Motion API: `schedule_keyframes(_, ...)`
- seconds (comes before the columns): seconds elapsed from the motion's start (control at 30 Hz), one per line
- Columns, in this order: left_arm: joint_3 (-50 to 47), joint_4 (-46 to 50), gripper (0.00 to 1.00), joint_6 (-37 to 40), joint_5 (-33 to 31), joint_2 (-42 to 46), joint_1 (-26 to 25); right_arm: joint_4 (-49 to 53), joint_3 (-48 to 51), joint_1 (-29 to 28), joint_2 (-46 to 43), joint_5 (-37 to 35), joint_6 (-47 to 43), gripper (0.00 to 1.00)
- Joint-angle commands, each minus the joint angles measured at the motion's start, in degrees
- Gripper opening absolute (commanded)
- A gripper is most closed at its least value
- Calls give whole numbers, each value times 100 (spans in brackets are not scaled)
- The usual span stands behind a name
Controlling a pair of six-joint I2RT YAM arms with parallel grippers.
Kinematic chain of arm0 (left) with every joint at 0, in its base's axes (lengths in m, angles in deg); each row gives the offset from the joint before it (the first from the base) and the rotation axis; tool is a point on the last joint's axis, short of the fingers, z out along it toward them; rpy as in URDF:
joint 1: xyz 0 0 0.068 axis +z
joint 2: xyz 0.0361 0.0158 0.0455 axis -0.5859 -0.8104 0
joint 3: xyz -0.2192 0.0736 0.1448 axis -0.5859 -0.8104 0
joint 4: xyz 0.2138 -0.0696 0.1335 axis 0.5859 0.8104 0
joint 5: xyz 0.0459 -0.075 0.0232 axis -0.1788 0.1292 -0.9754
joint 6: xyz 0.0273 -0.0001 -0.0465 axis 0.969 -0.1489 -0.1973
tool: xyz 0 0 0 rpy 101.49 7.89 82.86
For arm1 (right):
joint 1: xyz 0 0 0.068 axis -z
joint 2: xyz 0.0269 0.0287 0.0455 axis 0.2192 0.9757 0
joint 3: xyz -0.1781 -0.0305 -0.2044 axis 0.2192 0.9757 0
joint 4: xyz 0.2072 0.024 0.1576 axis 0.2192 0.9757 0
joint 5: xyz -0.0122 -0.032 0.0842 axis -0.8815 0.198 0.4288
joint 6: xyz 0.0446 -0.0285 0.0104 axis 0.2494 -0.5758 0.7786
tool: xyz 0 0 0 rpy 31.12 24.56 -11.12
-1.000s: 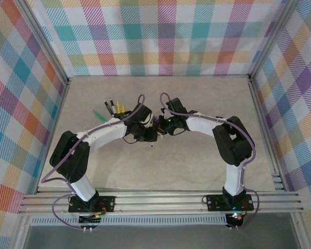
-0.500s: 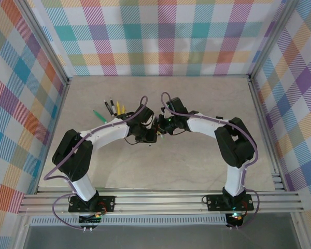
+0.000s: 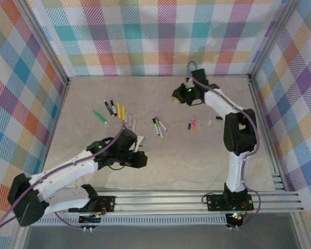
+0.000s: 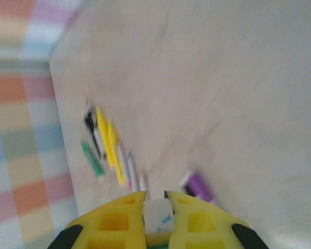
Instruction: Open the pen caps
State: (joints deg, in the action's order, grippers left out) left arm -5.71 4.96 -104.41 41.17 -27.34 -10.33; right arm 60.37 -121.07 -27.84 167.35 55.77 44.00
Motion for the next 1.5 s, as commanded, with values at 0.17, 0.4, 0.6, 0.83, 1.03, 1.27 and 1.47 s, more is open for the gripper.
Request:
schedule_keyframes(0.17, 1249, 541, 0, 704, -616, -1552, 1112, 487, 603, -257, -122, -516, -515, 0)
schedule_keyframes(0.4, 2698, 701, 0, 846, -1774, -3724, 1318, 938, 1237, -406, -535, -1582, -1094, 0)
schedule_keyframes(0.6, 3538, 910, 0, 614, -2113, -4950, 1570, 1001, 1776, -498, -797, -2025, -1298, 0)
schedule_keyframes(0.83, 4184, 996, 2, 579, -2345, -5702, 1789, 1209, 1963, -644, -699, -2451, -1499, 0)
schedule_keyframes(1.03, 4531, 1178, 21, 587, -2538, -6042, 1798, 1397, 1972, -730, -597, -2914, -1451, 9)
schedule_keyframes(1.27, 4545, 1193, 25, 542, -2567, -5973, 1798, 1559, 1939, -780, -526, -3203, -1416, 20)
schedule_keyframes(1.47, 4550, 1215, 26, 529, -2561, -5738, 1798, 1693, 1878, -820, -557, -3366, -1415, 29)
